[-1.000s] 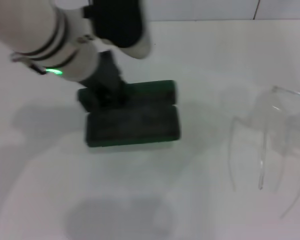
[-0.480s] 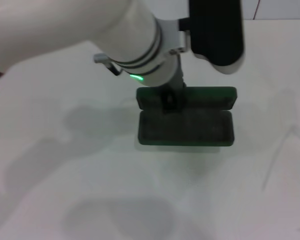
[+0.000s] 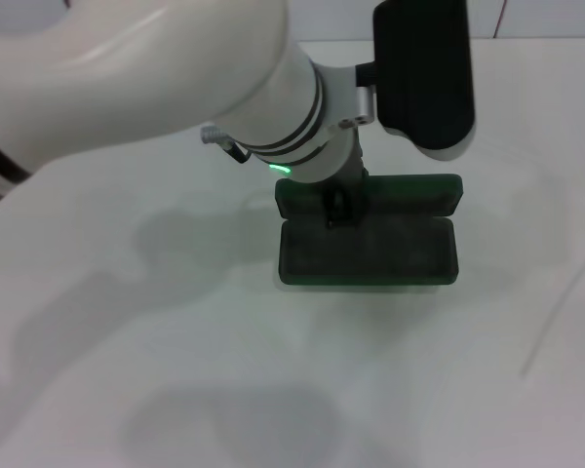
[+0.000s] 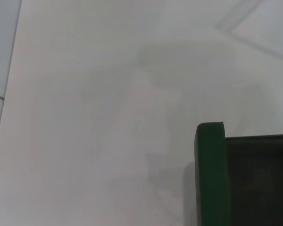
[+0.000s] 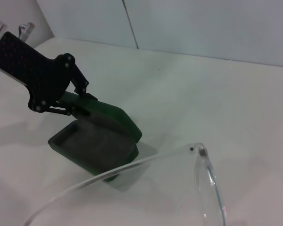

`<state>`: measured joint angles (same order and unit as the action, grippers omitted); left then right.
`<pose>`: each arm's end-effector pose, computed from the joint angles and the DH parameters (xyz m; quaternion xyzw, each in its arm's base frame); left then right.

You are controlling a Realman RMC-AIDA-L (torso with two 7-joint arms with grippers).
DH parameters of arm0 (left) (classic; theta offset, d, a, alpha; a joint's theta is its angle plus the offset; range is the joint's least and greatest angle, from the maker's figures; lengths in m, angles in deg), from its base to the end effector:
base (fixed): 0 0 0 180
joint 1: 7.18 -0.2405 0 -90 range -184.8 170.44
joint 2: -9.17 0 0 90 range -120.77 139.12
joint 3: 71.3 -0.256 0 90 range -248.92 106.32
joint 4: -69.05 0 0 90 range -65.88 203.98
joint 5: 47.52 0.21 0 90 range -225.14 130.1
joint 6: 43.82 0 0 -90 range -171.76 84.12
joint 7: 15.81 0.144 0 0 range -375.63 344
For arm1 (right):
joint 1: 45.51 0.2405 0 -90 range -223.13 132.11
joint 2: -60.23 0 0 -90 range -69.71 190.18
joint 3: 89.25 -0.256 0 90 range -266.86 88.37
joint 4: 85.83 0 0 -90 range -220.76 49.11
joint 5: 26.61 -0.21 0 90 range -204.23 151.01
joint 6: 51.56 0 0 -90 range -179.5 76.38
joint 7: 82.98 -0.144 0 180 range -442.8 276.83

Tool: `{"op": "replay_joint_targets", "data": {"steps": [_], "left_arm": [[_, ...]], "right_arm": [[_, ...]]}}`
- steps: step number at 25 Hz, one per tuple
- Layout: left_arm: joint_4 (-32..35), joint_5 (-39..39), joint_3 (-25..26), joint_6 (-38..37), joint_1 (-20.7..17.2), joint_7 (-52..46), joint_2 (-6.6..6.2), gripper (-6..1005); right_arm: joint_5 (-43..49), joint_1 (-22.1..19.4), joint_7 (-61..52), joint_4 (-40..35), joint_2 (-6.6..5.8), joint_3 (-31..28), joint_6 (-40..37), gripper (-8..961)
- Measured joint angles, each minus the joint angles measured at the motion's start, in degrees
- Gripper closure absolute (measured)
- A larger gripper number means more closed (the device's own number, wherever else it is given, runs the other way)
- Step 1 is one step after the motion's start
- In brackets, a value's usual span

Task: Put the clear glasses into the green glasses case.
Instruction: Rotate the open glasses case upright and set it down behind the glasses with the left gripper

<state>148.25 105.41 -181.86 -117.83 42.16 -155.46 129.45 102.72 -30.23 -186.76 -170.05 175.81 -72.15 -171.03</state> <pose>-0.0525 0.3464 -0.0915 -0.9529 0.1028 0.2252 0.1752 0.3092 0.2203 0.1765 -0.9012 0.3462 0.0897 0.2447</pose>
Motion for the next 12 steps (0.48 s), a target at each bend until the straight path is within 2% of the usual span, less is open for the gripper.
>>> {"op": "replay_joint_targets", "data": {"steps": [5,12], "left_arm": [[0.1,0.0,0.2,2.2,-2.6,2.0,-0.03,774],[-0.2,-0.2,0.3,3.9,-4.2,2.3,-0.10,773]], "right_arm": [[0.0,0.0,-0.2,0.5,0.01,-0.1,0.1,838],[-0.2,0.0,-0.2,0.9,-0.03,-0.5,0.2,838]]}}
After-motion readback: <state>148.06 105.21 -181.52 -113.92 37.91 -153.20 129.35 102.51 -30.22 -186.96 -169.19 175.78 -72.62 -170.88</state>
